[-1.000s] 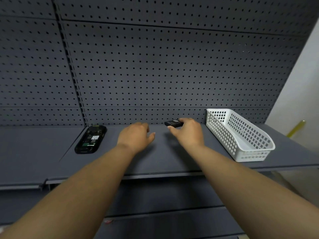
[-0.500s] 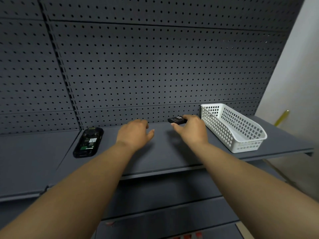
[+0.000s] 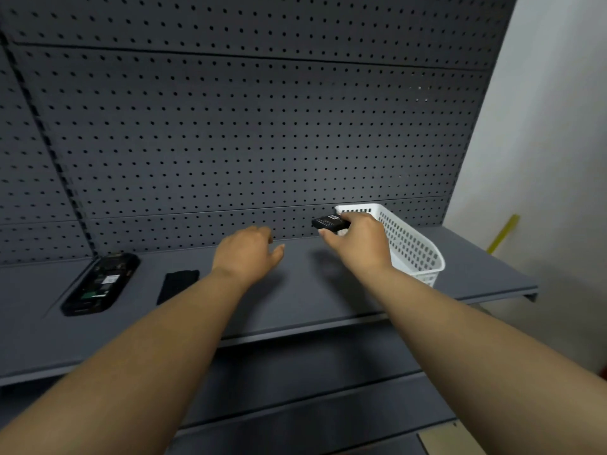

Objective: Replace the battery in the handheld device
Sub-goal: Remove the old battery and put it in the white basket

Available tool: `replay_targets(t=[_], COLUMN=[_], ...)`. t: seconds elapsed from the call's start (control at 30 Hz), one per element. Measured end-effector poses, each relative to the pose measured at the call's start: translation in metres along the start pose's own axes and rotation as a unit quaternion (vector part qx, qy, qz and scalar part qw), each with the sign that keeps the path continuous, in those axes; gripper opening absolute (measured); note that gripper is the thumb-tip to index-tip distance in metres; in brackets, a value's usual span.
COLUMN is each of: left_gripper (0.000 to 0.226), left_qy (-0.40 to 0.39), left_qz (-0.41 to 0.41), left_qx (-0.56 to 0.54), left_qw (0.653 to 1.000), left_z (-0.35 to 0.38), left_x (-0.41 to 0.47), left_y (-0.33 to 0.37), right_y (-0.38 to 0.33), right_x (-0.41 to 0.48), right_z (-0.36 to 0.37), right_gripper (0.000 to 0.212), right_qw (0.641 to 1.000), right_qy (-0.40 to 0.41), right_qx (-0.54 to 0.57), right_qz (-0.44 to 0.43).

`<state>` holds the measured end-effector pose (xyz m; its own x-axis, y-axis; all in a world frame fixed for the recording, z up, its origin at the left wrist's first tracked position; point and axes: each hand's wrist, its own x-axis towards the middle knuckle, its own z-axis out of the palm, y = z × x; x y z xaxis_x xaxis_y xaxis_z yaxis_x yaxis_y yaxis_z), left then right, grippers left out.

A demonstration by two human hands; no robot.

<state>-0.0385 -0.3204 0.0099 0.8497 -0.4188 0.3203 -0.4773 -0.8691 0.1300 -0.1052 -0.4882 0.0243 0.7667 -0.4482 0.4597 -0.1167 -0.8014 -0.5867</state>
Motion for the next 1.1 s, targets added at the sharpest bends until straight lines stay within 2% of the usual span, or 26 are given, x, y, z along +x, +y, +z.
replay_targets(t=[0.4, 0.53, 0.83, 0.93, 1.1], left_gripper=[0.043, 0.043, 0.04, 0.04, 0.041], left_qy=[0.002, 0.011, 0.016, 0.018, 0.011], left_qz=[-0.063, -0.089, -0.1, -0.1, -0.098], left_qx=[-0.009, -0.012, -0.003, -0.003, -0.001], left_qw=[0.998, 0.996, 0.995, 0.995, 0.995], left_z=[0.031, 0.039, 0.047, 0.045, 0.045], left_x=[0.015, 0.015, 0.018, 0.023, 0.028], left_y=[0.1, 0.119, 0.134, 0.132, 0.125], right_y=[0.102, 0.125, 0.133, 0.132, 0.128], right_x=[0.046, 0.05, 0.054, 0.056, 0.058], right_z=[-0.059, -0.066, -0.057, -0.052, -0.042], right_gripper=[0.027, 0.03, 0.033, 0.026, 0.044], right_qw=[0.998, 0.996, 0.986, 0.981, 0.972], right_qy=[-0.055, -0.084, -0.164, -0.185, -0.22], right_qx=[0.008, 0.02, 0.01, 0.004, -0.046], right_qz=[0.004, 0.005, 0.029, 0.051, 0.071])
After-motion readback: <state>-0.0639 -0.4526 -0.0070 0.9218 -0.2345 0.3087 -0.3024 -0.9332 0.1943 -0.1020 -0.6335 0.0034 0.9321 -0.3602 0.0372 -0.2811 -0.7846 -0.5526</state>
